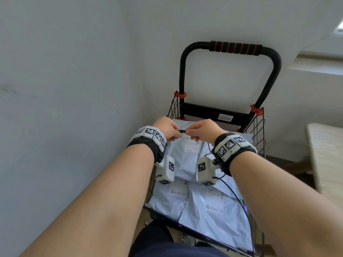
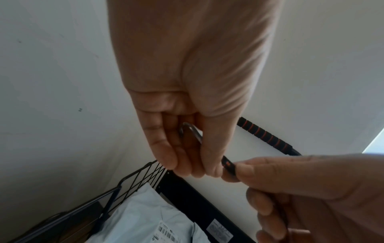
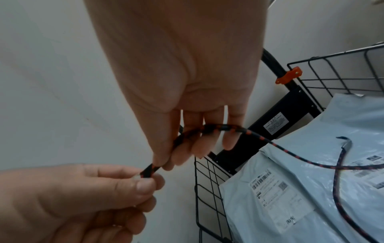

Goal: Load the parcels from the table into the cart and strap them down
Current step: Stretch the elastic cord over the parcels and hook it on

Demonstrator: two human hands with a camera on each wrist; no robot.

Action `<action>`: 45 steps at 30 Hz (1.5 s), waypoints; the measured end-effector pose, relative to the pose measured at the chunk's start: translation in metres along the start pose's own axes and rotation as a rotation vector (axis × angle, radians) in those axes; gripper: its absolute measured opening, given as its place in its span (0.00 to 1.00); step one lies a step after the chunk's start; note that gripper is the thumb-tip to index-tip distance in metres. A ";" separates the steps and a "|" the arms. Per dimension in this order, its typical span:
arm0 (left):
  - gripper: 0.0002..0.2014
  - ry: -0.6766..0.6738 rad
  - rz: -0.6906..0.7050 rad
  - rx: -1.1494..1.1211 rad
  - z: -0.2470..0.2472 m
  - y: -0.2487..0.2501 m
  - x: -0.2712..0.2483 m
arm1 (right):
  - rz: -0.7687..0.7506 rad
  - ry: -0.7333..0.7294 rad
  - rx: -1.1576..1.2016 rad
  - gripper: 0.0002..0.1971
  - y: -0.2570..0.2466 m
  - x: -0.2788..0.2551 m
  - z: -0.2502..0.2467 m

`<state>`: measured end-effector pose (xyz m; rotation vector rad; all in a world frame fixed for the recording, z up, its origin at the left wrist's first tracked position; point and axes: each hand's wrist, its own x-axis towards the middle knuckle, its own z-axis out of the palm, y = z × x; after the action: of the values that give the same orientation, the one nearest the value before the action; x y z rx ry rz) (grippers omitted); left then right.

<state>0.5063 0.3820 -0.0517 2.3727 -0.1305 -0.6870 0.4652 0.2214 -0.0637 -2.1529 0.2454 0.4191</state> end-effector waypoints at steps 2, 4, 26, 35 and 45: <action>0.06 0.017 -0.003 0.021 0.000 -0.010 0.007 | 0.028 0.024 -0.012 0.05 -0.001 0.008 0.008; 0.09 0.067 -0.013 0.065 -0.002 -0.024 0.015 | 0.081 0.048 -0.004 0.05 0.001 0.016 0.017; 0.14 -0.230 -0.233 0.347 -0.003 -0.182 0.171 | 0.515 -0.037 -0.196 0.14 0.037 0.150 0.146; 0.14 -0.325 -0.209 0.428 0.018 -0.209 0.192 | 0.583 -0.085 -0.171 0.11 0.049 0.169 0.179; 0.14 -0.340 -0.217 0.426 0.047 -0.225 0.188 | 0.568 0.085 0.195 0.07 0.076 0.167 0.199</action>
<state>0.6249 0.4812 -0.3048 2.6736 -0.1817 -1.2738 0.5533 0.3368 -0.2916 -1.8868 0.9186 0.5951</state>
